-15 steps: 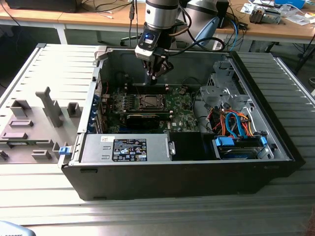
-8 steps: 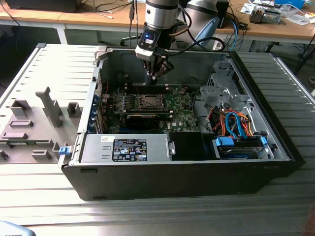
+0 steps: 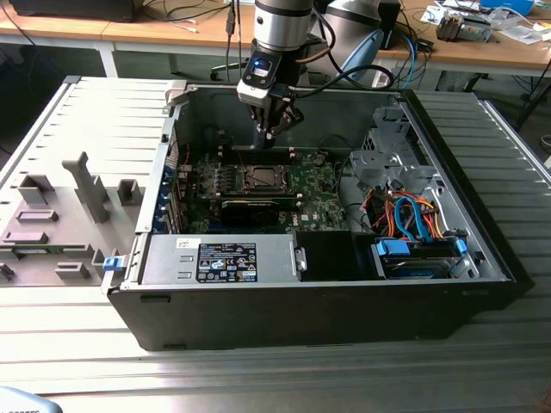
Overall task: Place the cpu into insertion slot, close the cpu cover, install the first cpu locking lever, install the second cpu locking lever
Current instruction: 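Install the first cpu locking lever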
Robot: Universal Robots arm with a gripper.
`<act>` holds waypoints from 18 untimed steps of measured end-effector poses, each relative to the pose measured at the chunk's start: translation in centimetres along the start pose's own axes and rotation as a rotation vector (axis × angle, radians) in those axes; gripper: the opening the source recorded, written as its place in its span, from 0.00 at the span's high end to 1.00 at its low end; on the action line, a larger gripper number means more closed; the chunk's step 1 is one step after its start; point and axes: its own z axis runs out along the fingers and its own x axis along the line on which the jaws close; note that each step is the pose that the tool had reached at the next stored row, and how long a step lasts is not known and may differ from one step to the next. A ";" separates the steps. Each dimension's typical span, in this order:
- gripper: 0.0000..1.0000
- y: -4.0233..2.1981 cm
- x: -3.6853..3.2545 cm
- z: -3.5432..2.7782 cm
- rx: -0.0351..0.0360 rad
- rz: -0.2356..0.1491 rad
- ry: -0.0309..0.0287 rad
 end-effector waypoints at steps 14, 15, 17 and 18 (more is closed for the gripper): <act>0.89 0.00 0.00 0.00 -0.0002 -0.010 -0.0008; 0.89 0.00 0.00 0.00 -0.0002 -0.011 -0.0008; 0.89 0.00 0.00 0.01 -0.0002 -0.012 -0.0009; 0.89 0.00 0.00 0.01 -0.0002 -0.013 -0.0010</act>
